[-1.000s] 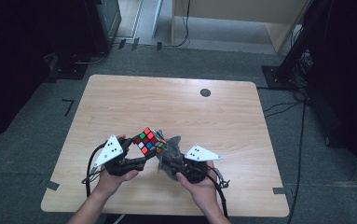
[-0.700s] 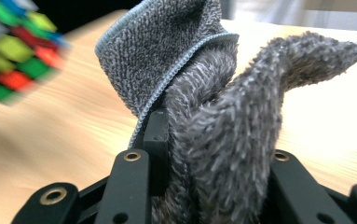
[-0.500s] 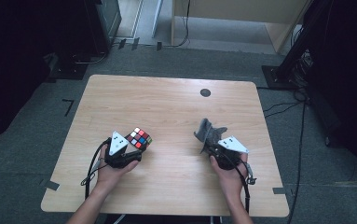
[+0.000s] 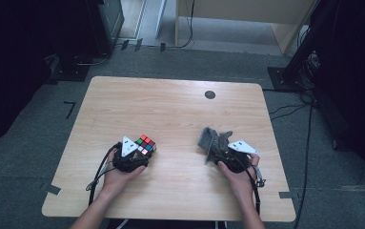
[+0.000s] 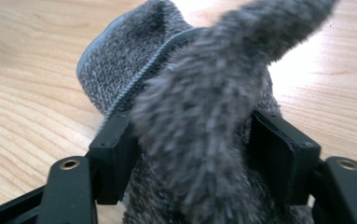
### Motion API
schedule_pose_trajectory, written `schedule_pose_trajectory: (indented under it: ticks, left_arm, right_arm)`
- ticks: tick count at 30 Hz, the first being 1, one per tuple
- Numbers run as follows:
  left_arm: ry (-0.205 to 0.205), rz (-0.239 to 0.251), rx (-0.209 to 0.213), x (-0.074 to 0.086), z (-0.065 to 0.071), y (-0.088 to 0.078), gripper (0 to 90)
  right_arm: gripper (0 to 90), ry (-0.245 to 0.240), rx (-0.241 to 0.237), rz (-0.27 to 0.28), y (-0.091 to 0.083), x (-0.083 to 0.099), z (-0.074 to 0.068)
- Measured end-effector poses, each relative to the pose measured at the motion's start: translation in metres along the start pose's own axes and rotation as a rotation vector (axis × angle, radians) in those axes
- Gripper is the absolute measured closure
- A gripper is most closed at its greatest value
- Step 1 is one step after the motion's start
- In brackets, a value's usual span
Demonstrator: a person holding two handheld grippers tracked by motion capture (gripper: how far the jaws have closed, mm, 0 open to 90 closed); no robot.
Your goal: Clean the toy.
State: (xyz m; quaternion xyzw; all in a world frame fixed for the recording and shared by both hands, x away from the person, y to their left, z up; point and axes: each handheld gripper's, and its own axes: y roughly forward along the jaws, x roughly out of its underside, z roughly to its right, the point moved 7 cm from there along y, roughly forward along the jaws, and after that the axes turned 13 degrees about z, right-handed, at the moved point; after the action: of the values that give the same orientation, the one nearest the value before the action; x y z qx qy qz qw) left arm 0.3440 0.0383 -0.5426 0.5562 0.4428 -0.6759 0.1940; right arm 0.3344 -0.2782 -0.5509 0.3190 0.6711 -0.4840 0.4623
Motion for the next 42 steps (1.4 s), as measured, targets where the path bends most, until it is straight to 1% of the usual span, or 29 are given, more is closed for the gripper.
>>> schedule_pose_trajectory:
  ticks: [1, 4, 5, 6, 7, 9, 10, 11, 12, 13, 14, 15, 17, 18, 23, 25, 28, 30, 31, 32, 33, 34, 35, 37, 38, 39, 40, 41, 42]
  left_arm:
    - [0.0, -0.002, 0.002, 0.0, 0.0, 0.001, 33.3]
    - [-0.012, 0.006, 0.036, 0.0, 0.004, 0.001, 31.7]
    - [-0.009, 0.01, 0.049, -0.001, 0.006, 0.001, 30.2]
    - [-0.009, 0.01, 0.049, -0.001, 0.006, 0.001, 27.9]
    - [0.0, 0.028, 0.063, -0.005, 0.009, 0.0, 25.5]
    - [-0.012, 0.049, 0.083, -0.009, 0.01, -0.003, 23.7]
    - [-0.023, 0.06, 0.085, -0.011, 0.01, -0.004, 23.0]
    - [-0.023, 0.06, 0.085, -0.011, 0.01, -0.004, 22.2]
    - [-0.03, 0.067, 0.091, -0.012, 0.01, -0.006, 22.2]
    - [-0.035, 0.071, 0.099, -0.014, 0.009, -0.009, 20.7]
    - [-0.035, 0.071, 0.099, -0.014, 0.009, -0.009, 20.6]
    - [-0.041, 0.073, 0.105, -0.016, 0.008, -0.013, 20.6]
    - [-0.045, 0.089, 0.106, -0.019, 0.005, -0.021, 19.5]
    - [-0.048, 0.097, 0.114, -0.02, 0.004, -0.025, 19.5]
    - [-0.048, 0.134, 0.128, -0.023, -0.004, -0.052, 19.5]
    - [-0.065, 0.154, 0.13, -0.022, -0.01, -0.064, 19.5]
    - [-0.082, 0.163, 0.116, -0.017, -0.022, -0.079, 19.5]
    - [-0.081, 0.151, 0.096, -0.009, -0.031, -0.088, 19.5]
    - [-0.081, 0.151, 0.096, -0.009, -0.031, -0.088, 19.6]
    - [-0.114, 0.138, 0.078, 0.0, -0.04, -0.095, 19.6]
    - [-0.114, 0.138, 0.078, 0.0, -0.04, -0.095, 19.7]
    - [-0.133, 0.128, 0.073, 0.005, -0.045, -0.099, 19.7]
    - [-0.144, 0.106, 0.049, 0.016, -0.054, -0.106, 19.8]
    - [-0.155, 0.088, 0.026, 0.025, -0.062, -0.111, 20.2]
    - [-0.15, 0.077, 0.01, 0.029, -0.066, -0.113, 20.7]
    - [-0.15, 0.077, 0.01, 0.029, -0.066, -0.113, 21.1]
    - [-0.154, 0.062, -0.02, 0.038, -0.075, -0.116, 21.6]
    - [-0.154, 0.062, -0.02, 0.038, -0.075, -0.116, 21.8]
    - [-0.165, 0.056, -0.032, 0.04, -0.079, -0.116, 21.8]
  right_arm:
    - [29.5, -0.002, 0.004, -0.004, 0.0, 0.0, -0.001]
    - [19.1, 0.015, 0.012, -0.004, 0.0, -0.004, -0.004]
    - [16.1, 0.03, 0.007, 0.001, -0.001, -0.006, -0.004]
    - [13.3, 0.044, 0.001, 0.002, -0.002, -0.008, -0.005]
    - [12.8, 0.047, -0.005, -0.001, -0.003, -0.009, -0.005]
    - [7.2, 0.04, -0.01, 0.001, -0.008, -0.011, -0.003]
    - [5.0, 0.041, -0.015, 0.002, -0.011, -0.012, -0.001]
    - [5.0, 0.041, -0.015, 0.002, -0.011, -0.012, -0.001]
    - [2.1, 0.038, -0.028, 0.003, -0.015, -0.012, 0.001]
    - [0.7, 0.035, -0.04, 0.016, -0.025, -0.013, 0.006]
    - [0.7, 0.035, -0.04, 0.016, -0.025, -0.013, 0.006]
    - [0.0, 0.022, -0.044, 0.03, -0.035, -0.013, 0.012]
    - [0.0, 0.011, -0.038, 0.042, -0.045, -0.012, 0.019]
    - [0.0, 0.006, -0.034, 0.048, -0.05, -0.011, 0.022]
    - [0.0, 0.008, -0.021, 0.064, -0.073, -0.005, 0.038]
    - [0.0, 0.021, -0.01, 0.068, -0.081, -0.003, 0.044]
    - [0.0, 0.038, 0.003, 0.071, -0.091, 0.002, 0.054]
    - [0.0, 0.033, 0.021, 0.057, -0.095, 0.008, 0.061]
    - [0.0, 0.028, 0.031, 0.049, -0.097, 0.011, 0.064]
    - [0.0, 0.02, 0.043, 0.036, -0.097, 0.015, 0.067]
    - [0.0, 0.01, 0.053, 0.023, -0.098, 0.018, 0.07]
    - [0.0, 0.004, 0.063, 0.014, -0.098, 0.021, 0.073]
    - [0.0, 0.005, 0.068, 0.005, -0.099, 0.024, 0.076]
    - [0.0, 0.011, 0.079, -0.016, -0.099, 0.029, 0.081]
    - [0.0, 0.011, 0.092, -0.028, -0.098, 0.032, 0.084]
    - [0.0, 0.011, 0.092, -0.028, -0.098, 0.032, 0.084]
    - [0.0, 0.022, 0.114, -0.049, -0.098, 0.037, 0.091]
    - [0.0, 0.022, 0.114, -0.049, -0.098, 0.037, 0.091]
    - [0.0, 0.023, 0.125, -0.059, -0.098, 0.04, 0.094]
